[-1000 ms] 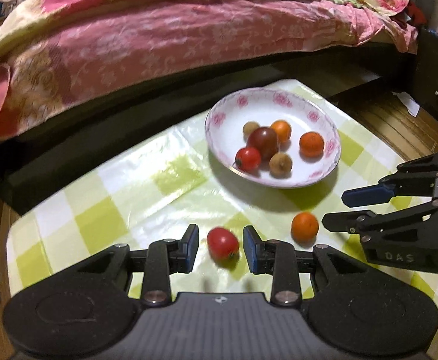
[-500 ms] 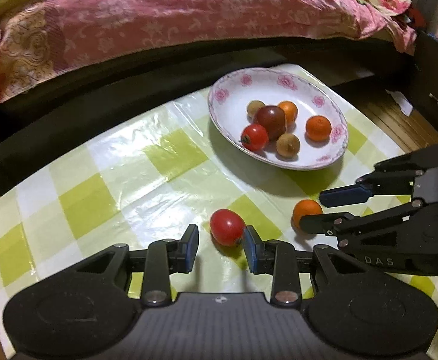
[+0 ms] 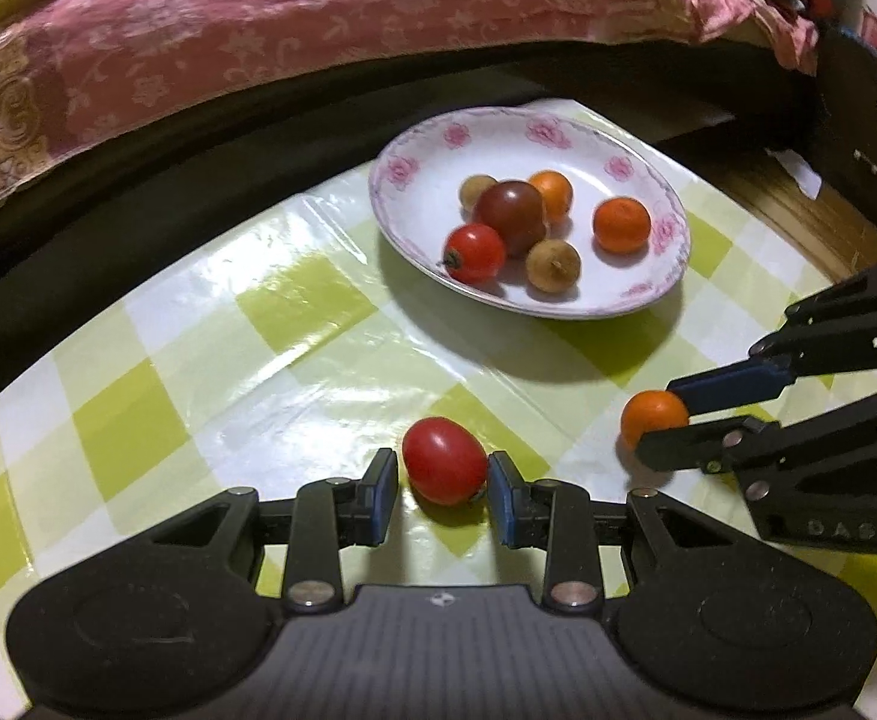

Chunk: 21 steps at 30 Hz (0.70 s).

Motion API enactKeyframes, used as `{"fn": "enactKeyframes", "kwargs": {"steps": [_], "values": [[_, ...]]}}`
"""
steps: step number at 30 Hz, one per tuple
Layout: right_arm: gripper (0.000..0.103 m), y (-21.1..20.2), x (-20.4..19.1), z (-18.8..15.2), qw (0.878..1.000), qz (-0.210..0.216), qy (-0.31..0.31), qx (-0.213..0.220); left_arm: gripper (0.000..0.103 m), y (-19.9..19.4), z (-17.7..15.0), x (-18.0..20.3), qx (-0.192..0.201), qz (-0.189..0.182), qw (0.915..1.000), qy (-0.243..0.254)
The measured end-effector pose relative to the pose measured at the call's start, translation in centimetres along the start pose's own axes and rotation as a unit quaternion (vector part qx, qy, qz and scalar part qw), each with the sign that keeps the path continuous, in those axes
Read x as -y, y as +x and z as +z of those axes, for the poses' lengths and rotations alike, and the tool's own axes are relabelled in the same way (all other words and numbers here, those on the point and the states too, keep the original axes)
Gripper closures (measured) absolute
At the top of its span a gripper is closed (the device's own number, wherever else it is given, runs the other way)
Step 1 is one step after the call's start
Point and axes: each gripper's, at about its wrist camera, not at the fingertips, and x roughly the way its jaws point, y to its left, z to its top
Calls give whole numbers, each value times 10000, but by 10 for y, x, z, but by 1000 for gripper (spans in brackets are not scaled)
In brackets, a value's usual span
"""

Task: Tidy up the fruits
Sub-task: 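Grasp the red cherry tomato with the left tool while the right tool grasps the mandarin orange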

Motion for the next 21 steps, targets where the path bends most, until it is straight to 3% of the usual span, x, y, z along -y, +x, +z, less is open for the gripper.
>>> {"fn": "enactKeyframes", "kwargs": {"steps": [16, 21], "values": [[83, -5, 15, -8, 9998, 37, 178, -5, 63, 19, 11, 7, 122, 75, 9999, -33], [83, -5, 18, -8, 9997, 74, 242, -11, 64, 19, 9, 12, 164, 150, 9996, 173]]}}
